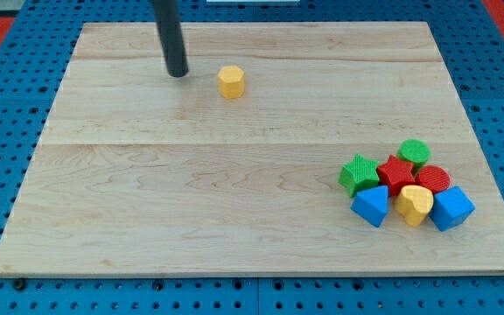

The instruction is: Push the yellow hexagon to the top of the green star

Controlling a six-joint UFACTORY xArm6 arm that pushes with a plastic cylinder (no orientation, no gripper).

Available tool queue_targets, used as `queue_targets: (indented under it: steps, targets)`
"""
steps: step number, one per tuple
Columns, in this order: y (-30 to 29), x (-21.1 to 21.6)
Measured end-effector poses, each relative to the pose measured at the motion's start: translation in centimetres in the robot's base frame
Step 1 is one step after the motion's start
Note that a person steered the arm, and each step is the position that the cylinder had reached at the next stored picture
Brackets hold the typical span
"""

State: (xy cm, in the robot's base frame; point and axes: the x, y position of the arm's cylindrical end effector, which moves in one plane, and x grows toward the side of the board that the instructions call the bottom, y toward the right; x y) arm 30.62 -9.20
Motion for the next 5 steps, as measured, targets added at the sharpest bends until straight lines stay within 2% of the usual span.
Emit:
queue_targets:
  steps: [2,3,4,5]
  targets:
    - [13.8,5.4]
    - [15.5,6.9]
    - [14.4,5.7]
    - [15.7,6.9]
